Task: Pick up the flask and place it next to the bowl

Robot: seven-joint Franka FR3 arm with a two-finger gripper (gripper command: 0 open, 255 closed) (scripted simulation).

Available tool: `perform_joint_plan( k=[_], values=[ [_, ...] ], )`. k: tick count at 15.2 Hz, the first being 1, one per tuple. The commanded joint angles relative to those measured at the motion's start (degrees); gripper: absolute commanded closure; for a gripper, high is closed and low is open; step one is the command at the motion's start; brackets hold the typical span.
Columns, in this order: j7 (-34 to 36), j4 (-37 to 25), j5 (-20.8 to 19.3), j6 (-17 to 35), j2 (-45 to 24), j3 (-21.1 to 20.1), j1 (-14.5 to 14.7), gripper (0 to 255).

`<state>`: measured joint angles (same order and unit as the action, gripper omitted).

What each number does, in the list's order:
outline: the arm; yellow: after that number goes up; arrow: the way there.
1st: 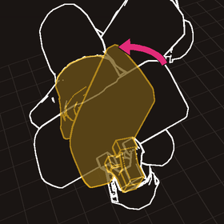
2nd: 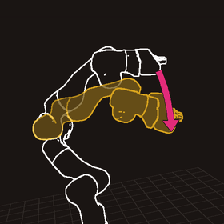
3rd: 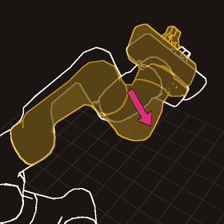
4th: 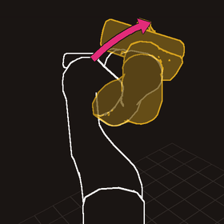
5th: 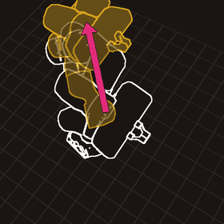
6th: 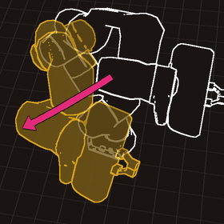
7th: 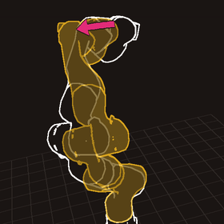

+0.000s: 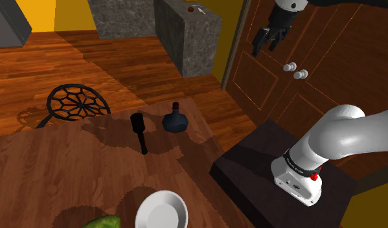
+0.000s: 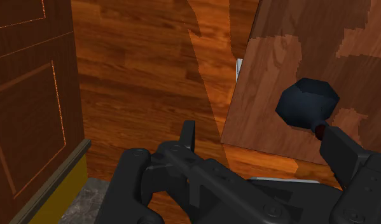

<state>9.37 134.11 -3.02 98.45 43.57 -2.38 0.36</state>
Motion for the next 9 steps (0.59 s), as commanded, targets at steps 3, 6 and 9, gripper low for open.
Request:
perform_joint_plan(
  k=[3,6,9],
  values=[
    [0.9,1.0,0.6,3.2,-2.7,-0.7,0.3,0],
    [2.2,1.9,1.4,8.0,-7.3,-1.7,0.8,0],
    [3.4,2.1,2.1,12.7,-12.4,-2.7,1.2,0]
  ],
)
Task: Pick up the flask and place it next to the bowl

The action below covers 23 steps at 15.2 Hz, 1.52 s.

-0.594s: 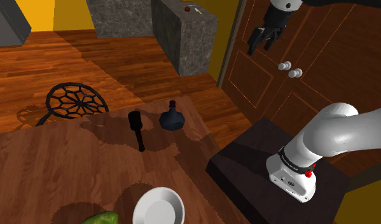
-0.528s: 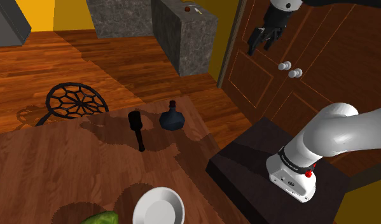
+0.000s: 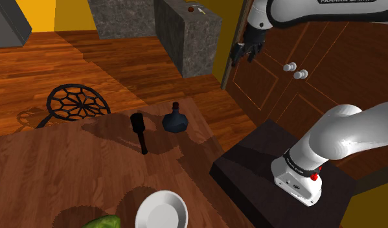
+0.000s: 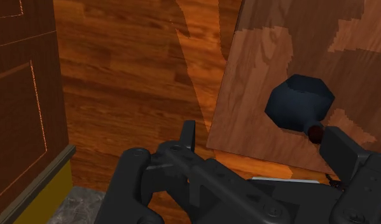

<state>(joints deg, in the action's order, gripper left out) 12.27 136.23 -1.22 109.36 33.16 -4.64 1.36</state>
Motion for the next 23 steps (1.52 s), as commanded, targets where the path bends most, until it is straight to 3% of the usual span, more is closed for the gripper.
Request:
perform_joint_plan(
  k=[1,12,23],
  values=[
    [0.9,-0.1,0.4,3.3,-3.7,-0.8,0.3,0],
    [5.6,-5.5,0.8,17.6,-25.7,-4.4,1.5,0],
    [10.5,-19.3,-1.9,25.6,-49.7,-5.9,4.0,0]
  ],
)
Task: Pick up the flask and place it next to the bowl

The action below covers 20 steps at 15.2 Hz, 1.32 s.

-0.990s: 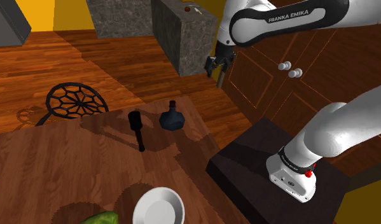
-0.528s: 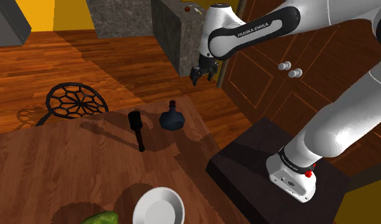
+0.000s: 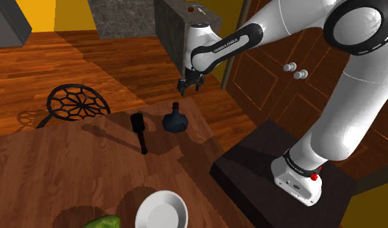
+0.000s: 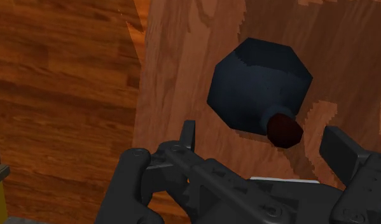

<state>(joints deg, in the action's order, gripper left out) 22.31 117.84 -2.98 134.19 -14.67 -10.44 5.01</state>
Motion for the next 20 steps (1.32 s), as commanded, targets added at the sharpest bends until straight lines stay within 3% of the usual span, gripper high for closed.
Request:
perform_joint_plan(
  k=[1,8,20],
  values=[
    [0.8,-2.6,-0.4,1.1,-4.1,-0.1,0.7,0],
    [2.6,-15.4,-1.7,1.8,-18.8,0.1,3.2,0],
    [3.1,-15.8,-2.4,5.6,-23.0,0.7,3.8,0]
  ],
)
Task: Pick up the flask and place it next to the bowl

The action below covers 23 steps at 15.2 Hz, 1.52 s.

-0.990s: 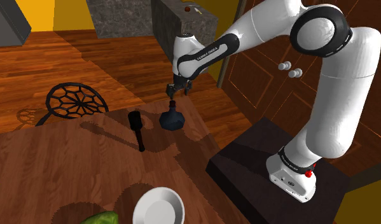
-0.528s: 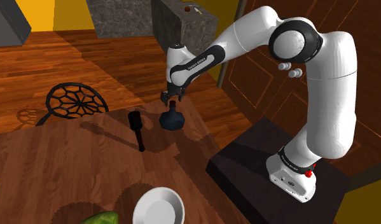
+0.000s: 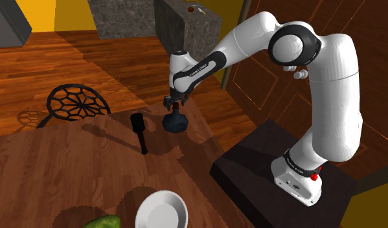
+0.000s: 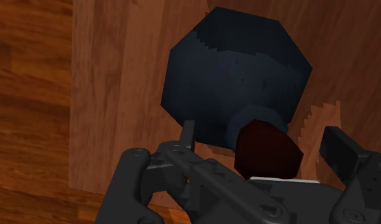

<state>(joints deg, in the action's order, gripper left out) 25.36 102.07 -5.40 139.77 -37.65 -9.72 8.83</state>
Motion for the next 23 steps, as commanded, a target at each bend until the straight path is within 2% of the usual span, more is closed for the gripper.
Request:
perform_joint_plan(
  k=[1,3,4,13,23],
  values=[
    [0.0,0.0,0.0,0.0,0.0,0.0,0.0,0],
    [0.0,0.0,0.0,0.0,0.0,0.0,0.0,0],
    [0.0,0.0,0.0,0.0,0.0,0.0,0.0,255],
    [0.0,0.0,0.0,0.0,0.0,0.0,0.0,255],
    [-0.4,0.2,1.0,-5.1,5.4,-0.8,-0.6,255]
  ],
)
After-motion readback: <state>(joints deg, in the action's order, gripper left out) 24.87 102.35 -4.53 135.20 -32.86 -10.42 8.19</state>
